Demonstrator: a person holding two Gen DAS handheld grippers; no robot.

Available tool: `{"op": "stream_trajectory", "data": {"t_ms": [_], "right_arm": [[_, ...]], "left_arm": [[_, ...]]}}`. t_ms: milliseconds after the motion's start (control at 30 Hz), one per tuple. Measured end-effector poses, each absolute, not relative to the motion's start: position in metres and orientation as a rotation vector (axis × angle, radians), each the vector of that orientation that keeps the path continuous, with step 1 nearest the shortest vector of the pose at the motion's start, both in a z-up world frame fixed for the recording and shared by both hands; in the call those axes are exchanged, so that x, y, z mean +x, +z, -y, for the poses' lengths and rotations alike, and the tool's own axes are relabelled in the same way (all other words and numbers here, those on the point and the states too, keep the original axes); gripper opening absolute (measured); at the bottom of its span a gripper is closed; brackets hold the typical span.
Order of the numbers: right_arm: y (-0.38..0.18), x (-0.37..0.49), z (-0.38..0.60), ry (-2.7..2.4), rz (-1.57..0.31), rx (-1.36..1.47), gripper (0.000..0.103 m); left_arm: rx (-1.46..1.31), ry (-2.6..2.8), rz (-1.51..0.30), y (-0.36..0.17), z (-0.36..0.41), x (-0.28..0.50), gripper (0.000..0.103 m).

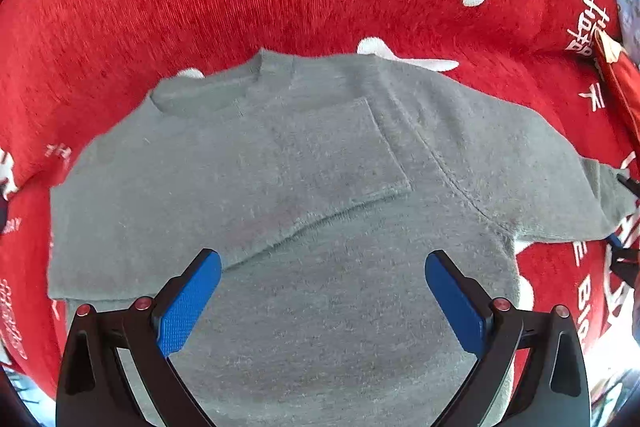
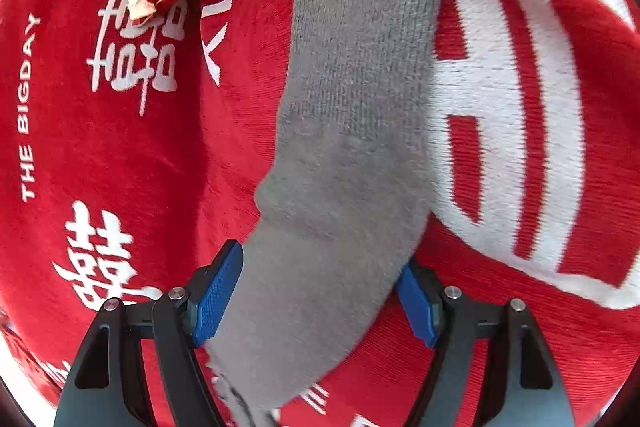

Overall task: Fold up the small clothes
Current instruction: 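Grasp the other sleeve cuff with the right gripper and fold it across the body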

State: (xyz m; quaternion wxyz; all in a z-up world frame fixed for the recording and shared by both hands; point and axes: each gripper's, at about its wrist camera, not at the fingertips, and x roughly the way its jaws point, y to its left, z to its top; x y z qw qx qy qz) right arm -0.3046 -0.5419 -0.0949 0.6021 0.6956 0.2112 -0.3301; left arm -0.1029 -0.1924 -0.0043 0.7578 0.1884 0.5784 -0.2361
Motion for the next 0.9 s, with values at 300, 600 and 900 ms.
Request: {"op": "stream_trajectory", "data": {"t_ms": [300,600,900], "right_arm": [[-0.079,-0.276,0.537,-0.507,-0.343,1.682,0.007],[0.0,-0.16,0.489,-0.099,-0.452,1.438,0.007],[0.017,-0.03,0.353,0.138,-0.821,1.033,0.007]], "left_arm": [[0.381,-0.479,-1.295,-0.007,0.179,-0.089,0.102],[0.354,-0.41,-1.326,-0.005,0.141,-0.064,0.102],[0.271,-0.307,-1.373,-0.007,0.086,-0.037,0.102]]}}
